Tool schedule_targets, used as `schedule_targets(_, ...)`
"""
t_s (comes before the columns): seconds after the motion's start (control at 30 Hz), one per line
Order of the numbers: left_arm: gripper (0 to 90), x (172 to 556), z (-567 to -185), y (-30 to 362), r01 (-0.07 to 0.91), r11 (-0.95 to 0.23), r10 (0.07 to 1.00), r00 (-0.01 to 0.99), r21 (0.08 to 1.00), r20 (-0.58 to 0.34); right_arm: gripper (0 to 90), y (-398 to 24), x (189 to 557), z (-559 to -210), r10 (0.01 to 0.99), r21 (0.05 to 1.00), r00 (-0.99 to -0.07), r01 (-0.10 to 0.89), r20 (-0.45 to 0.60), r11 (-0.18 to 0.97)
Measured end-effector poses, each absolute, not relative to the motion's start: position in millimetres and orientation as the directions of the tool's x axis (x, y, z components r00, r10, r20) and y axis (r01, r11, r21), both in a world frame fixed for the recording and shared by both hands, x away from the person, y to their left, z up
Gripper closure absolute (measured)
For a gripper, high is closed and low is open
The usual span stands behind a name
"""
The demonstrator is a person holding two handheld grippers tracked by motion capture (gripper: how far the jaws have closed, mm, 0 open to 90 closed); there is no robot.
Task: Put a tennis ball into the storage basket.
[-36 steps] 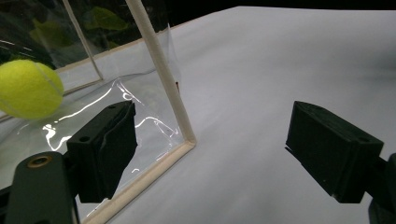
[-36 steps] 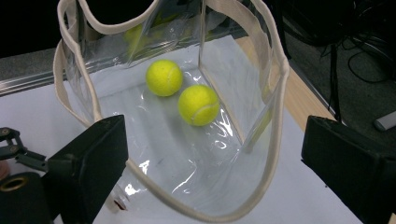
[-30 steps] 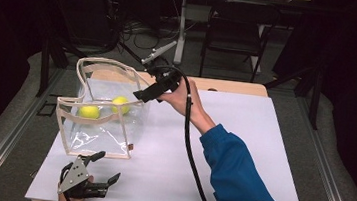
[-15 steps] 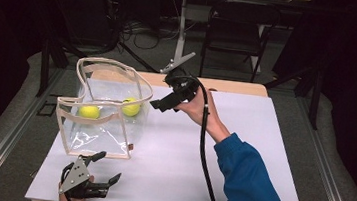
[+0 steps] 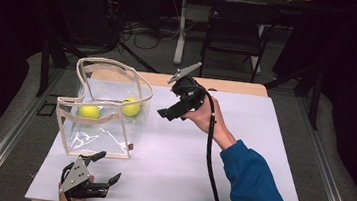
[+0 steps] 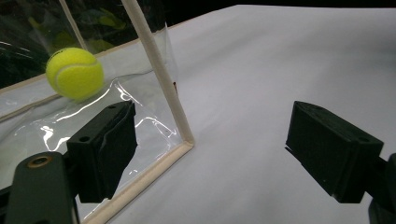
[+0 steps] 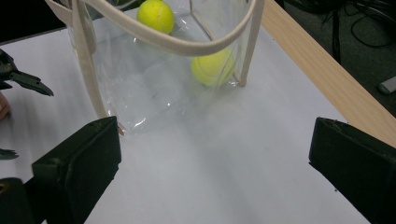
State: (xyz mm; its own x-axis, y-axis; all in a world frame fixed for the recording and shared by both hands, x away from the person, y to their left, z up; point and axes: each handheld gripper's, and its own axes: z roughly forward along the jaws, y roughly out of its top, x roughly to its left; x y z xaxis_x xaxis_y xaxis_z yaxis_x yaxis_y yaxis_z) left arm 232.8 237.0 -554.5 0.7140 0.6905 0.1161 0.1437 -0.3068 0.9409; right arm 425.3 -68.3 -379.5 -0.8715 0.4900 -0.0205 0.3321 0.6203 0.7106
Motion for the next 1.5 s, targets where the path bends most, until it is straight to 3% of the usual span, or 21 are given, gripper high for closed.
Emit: schedule_targets(1.5,15.9,233,-554,236,0.141,-0.309,0.687,0.717,0.941,0.118,0.0,-142,393,-439,0.570,0.670,-0.822,0.426,0.005,0.608)
